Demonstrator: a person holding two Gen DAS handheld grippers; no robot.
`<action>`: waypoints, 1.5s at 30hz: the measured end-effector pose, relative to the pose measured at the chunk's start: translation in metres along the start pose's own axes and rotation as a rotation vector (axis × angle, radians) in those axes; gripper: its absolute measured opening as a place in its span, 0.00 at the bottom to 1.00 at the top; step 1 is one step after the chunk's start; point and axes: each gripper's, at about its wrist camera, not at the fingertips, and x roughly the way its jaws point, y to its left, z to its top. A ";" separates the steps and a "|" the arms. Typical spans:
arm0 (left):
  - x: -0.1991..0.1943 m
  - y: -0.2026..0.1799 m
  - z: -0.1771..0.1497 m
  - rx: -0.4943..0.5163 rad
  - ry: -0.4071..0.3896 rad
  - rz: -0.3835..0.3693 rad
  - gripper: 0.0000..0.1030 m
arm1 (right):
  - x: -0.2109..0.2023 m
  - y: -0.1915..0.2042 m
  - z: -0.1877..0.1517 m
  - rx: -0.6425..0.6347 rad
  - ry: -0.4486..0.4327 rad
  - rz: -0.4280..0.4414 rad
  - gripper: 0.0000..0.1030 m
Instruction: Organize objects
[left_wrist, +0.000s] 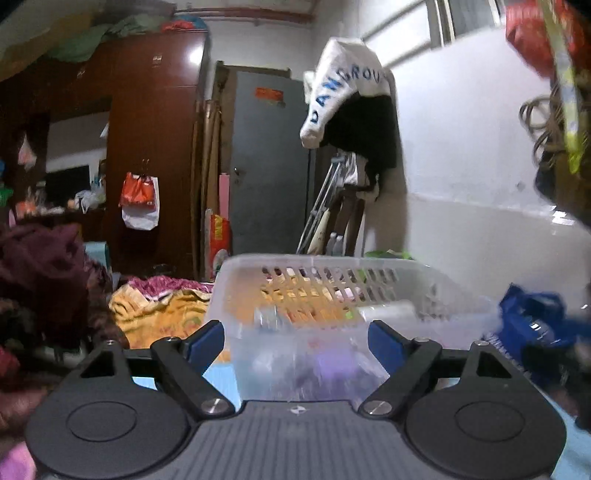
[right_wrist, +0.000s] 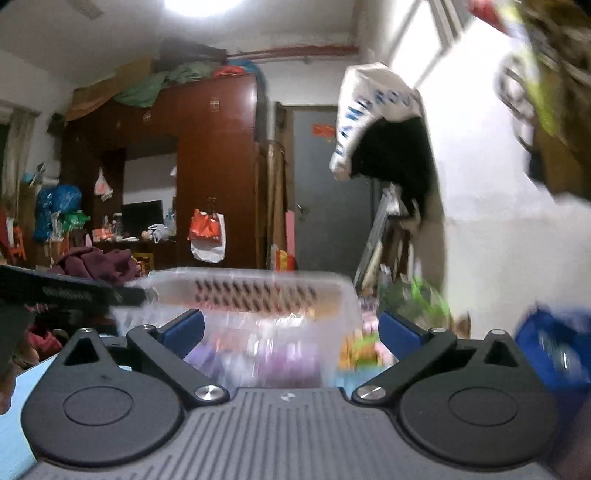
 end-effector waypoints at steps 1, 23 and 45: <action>-0.010 0.001 -0.012 -0.007 -0.001 -0.010 0.90 | -0.009 0.000 -0.010 0.033 0.016 0.002 1.00; -0.041 -0.019 -0.085 0.112 0.115 0.030 0.90 | -0.055 0.060 -0.088 -0.019 0.170 0.181 0.51; -0.019 -0.054 -0.090 0.310 0.246 0.043 0.80 | -0.061 0.017 -0.088 0.054 0.159 0.084 0.50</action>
